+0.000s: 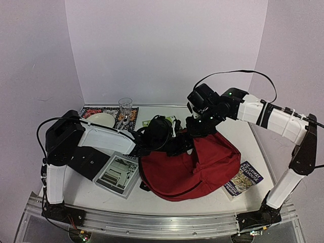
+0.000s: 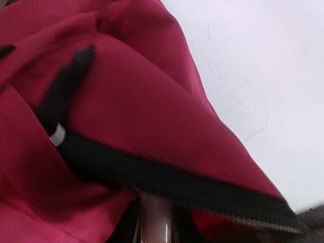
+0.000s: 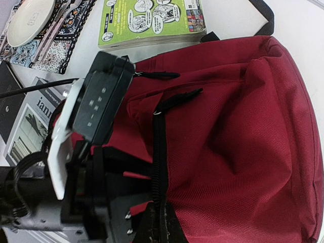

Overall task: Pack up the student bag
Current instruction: Place the pen in the lower front pocket of the bag.

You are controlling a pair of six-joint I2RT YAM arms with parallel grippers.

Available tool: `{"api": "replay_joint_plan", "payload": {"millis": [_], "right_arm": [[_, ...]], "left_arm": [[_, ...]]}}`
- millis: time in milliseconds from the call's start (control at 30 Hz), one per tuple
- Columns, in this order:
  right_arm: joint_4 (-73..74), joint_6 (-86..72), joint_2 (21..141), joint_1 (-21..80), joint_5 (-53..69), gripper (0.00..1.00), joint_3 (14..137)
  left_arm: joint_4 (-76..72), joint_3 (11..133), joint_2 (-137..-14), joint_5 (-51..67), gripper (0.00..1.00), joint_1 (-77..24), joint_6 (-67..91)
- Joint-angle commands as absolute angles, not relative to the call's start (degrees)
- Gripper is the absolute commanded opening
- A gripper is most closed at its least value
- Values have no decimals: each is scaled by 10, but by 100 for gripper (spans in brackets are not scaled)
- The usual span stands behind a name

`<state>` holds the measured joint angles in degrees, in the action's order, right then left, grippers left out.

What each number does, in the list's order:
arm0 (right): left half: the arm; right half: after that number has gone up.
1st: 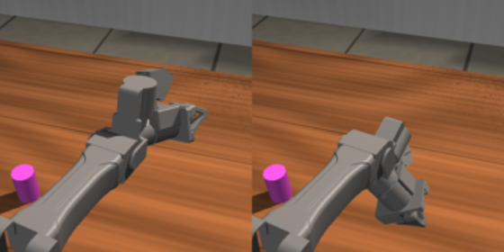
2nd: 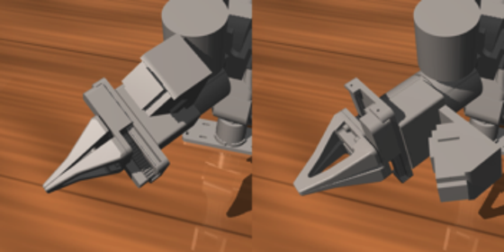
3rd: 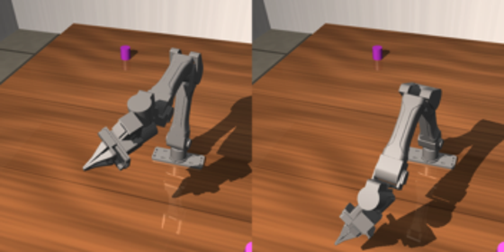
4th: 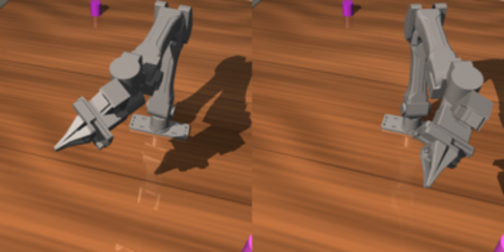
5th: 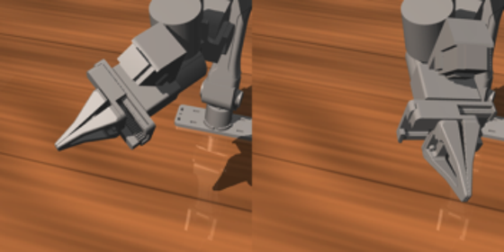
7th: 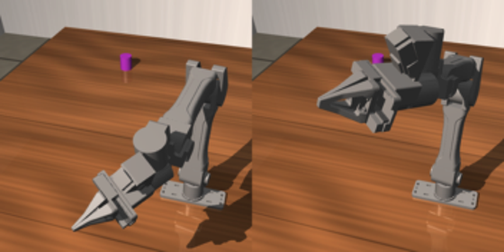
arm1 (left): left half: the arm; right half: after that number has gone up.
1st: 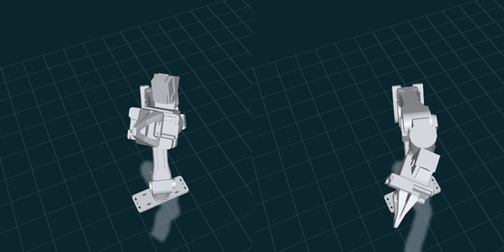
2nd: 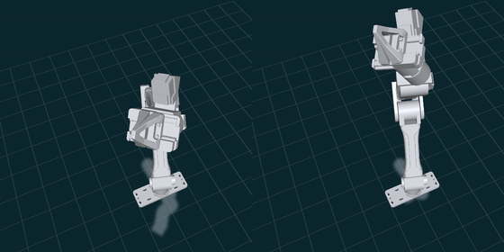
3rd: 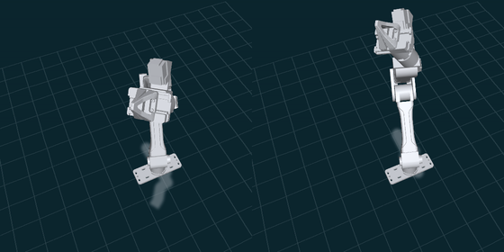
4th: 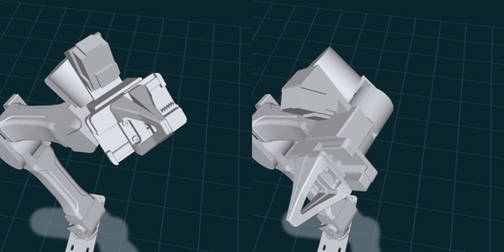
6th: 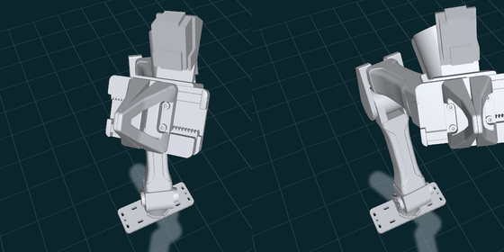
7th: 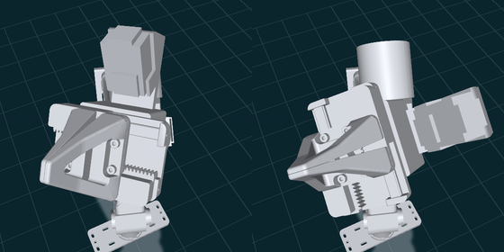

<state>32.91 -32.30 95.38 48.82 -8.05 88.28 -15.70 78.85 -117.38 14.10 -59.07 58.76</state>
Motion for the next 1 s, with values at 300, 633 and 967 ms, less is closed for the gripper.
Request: {"api": "replay_joint_plan", "payload": {"millis": [300,633,967], "right_arm": [[311,-327,930,491,-50,0,882],[308,-324,933,491,-45,0,881],[309,-319,929,491,-70,0,877]], "left_arm": [[-346,798,-1222,66,0,-596,686],[-432,811,-1272,70,24,-599,770],[-433,708,-1200,46,52,-601,756]]}}
